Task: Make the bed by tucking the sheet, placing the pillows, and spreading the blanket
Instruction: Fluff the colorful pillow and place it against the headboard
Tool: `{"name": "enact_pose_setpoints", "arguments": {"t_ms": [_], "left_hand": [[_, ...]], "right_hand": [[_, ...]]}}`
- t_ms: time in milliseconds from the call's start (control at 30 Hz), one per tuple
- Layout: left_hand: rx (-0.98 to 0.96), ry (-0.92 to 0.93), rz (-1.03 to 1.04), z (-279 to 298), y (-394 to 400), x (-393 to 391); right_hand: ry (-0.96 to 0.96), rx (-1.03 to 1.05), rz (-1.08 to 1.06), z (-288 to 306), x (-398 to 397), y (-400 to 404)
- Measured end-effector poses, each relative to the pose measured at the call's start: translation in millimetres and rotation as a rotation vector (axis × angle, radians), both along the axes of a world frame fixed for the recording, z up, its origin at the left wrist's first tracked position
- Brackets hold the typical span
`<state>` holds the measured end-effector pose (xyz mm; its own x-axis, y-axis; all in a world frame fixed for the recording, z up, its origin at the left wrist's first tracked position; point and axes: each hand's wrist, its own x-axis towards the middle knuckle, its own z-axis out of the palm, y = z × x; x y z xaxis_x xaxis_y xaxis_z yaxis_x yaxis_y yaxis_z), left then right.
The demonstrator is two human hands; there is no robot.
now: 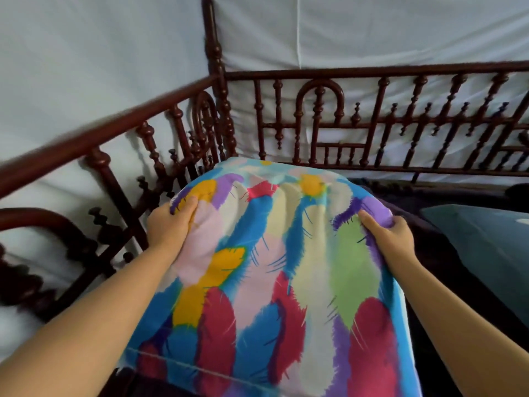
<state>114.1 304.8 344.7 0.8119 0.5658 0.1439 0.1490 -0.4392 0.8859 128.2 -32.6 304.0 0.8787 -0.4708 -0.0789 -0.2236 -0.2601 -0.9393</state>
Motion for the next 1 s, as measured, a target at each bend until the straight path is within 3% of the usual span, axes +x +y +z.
{"name": "enact_pose_setpoints", "arguments": {"t_ms": [200, 400, 700, 833, 900, 1000], "left_hand": [[0.12, 0.144, -0.029, -41.3, 53.5, 60.5], [0.198, 0.276, -0.004, -79.4, 78.9, 119.3], [0.179, 0.188, 0.061, -119.9, 87.3, 228.7], [0.248, 0.247, 0.076, -150.8, 99.6, 301.9], [0.327, 0.33, 0.042, -168.0, 100.5, 328.9], [0.597, 0.479, -0.009, -216.3, 84.7, 342.9]], "right_hand": [[0.159, -0.04, 0.105, -31.8, 40.6, 57.7], [0.199, -0.124, 0.213, -53.6, 95.8, 84.7], [0.057, -0.274, 0.165, -83.8, 216.7, 103.5], [0.032, -0.358, 0.137, -107.9, 287.3, 113.3], [0.08, -0.416, 0.251, -131.3, 312.5, 122.5], [0.287, -0.479, 0.567, -190.8, 328.5, 140.1]]}}
